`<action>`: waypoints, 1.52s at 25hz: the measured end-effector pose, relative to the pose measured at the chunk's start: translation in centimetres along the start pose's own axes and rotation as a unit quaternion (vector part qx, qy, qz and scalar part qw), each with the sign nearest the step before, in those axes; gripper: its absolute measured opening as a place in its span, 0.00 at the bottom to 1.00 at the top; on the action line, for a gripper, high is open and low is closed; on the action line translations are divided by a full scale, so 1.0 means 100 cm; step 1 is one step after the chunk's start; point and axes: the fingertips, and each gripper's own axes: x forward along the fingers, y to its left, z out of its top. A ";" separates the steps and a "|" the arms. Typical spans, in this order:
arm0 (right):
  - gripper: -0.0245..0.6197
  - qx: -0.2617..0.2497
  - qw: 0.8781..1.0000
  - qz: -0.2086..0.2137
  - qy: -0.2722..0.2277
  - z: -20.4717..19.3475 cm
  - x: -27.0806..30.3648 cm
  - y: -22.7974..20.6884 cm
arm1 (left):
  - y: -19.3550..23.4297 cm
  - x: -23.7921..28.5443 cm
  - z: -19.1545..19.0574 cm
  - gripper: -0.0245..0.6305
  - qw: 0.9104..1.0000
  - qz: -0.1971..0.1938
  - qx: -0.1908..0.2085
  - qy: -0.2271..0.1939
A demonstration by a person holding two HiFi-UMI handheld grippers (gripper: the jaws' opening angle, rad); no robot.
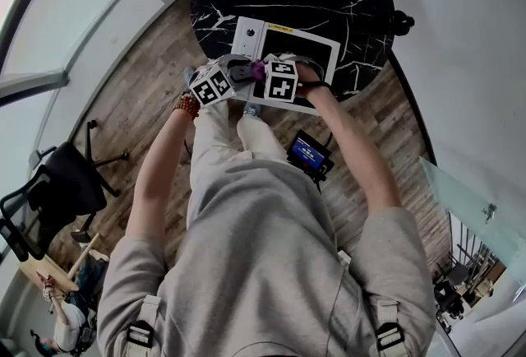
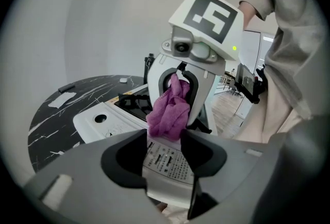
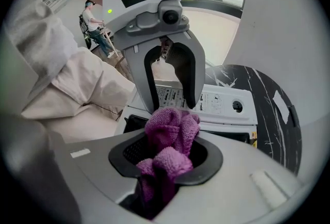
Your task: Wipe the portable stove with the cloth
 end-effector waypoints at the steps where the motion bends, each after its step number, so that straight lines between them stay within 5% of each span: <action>1: 0.27 0.001 1.000 0.003 0.000 0.000 0.000 0.002 | -0.001 -0.001 0.000 0.32 1.000 -0.004 0.001 0.004; 6: 0.27 0.006 1.000 0.009 -0.008 -0.001 0.001 0.007 | -0.005 -0.003 0.000 0.32 1.000 -0.020 0.002 0.010; 11: 0.27 -0.004 1.000 0.021 -0.009 -0.001 0.001 0.008 | -0.010 -0.006 -0.003 0.23 0.999 -0.037 0.010 0.021; 20: 0.28 -0.041 0.996 0.073 -0.006 0.000 -0.002 0.012 | -0.010 -0.011 0.000 0.25 0.999 -0.030 -0.027 -0.007; 27: 0.28 0.075 0.989 -0.037 -0.125 0.025 -0.038 -0.084 | -0.025 -0.037 -0.016 0.36 0.999 0.032 -0.004 -0.019; 38: 0.29 0.128 0.980 -0.081 -0.130 0.052 -0.018 -0.169 | -0.036 -0.048 -0.046 0.43 0.999 0.029 -0.020 -0.016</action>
